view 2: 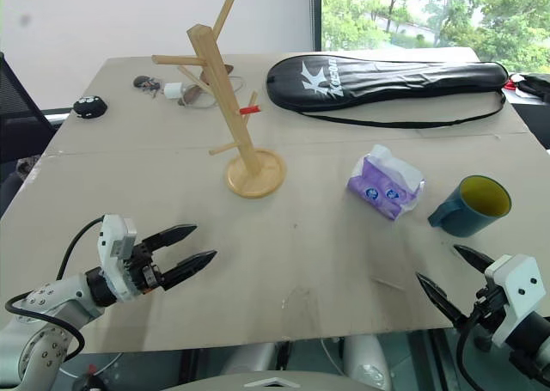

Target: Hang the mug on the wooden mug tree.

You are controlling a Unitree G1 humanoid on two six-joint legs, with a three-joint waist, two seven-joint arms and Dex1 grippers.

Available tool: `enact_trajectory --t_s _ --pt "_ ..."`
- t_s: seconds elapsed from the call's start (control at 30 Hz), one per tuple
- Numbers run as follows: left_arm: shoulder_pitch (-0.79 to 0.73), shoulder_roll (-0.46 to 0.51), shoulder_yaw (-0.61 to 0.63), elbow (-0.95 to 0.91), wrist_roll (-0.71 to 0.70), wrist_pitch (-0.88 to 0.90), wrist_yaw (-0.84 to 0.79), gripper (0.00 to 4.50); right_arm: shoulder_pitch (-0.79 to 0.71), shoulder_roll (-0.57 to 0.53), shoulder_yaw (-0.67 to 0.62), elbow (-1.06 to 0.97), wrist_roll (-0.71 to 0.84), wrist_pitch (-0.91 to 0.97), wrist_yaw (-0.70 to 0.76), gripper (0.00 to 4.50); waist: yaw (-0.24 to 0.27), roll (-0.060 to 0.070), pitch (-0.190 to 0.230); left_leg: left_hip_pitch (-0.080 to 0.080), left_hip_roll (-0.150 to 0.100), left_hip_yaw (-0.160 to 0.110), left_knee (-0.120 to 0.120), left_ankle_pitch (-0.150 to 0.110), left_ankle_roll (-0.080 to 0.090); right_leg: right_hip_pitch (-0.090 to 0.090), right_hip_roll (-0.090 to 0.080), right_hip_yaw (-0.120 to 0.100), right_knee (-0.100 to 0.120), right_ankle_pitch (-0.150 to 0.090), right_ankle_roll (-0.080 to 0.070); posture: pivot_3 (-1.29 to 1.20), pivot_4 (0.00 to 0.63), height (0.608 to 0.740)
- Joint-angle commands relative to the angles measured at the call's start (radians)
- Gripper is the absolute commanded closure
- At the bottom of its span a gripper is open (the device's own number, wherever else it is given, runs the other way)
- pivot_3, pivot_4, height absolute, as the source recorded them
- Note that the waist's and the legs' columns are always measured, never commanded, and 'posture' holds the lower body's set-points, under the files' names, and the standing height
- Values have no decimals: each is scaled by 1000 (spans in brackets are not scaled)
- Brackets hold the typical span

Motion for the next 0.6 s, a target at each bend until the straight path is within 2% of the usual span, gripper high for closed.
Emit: enact_trajectory --t_s 0.03,0.2,0.33,0.4,0.5,0.6 --pt "-55 8 2 -20 -17 -11 -8 0 -45 -14 14 -53 2 19 -42 55 0 0 0 0 0 0 0 0 0 0 0 0 0 0 0 0 150 740" --pt "-158 30 -42 -71 -75 -21 -117 0 -206 -100 74 -185 38 190 -160 55 -3 2 -1 0 0 0 1 0 0 1 0 -1 0 0 0 0 150 740" --pt "-166 51 -64 -99 -84 -42 -197 0 -379 -274 174 -239 -22 404 -253 55 -10 2 -1 -1 -1 0 0 2 -3 -1 1 -1 -1 0 0 0 150 740" --pt "-169 55 -73 -98 -74 -53 -210 0 -521 -310 253 -201 -6 490 -281 55 -10 2 -1 -2 -1 0 0 2 -3 -1 1 -1 -2 0 0 0 150 740" --pt "-185 49 -85 -113 -76 -44 -193 0 -731 -306 396 -89 -60 573 -332 55 -6 2 -1 -2 0 -1 0 2 -3 -1 1 -2 -2 0 0 0 150 740" --pt "-195 46 -89 -139 -86 -32 -171 0 -852 -295 531 33 -125 612 -344 55 0 1 0 -3 -1 -2 0 2 -3 0 0 -5 -3 0 0 0 150 740"
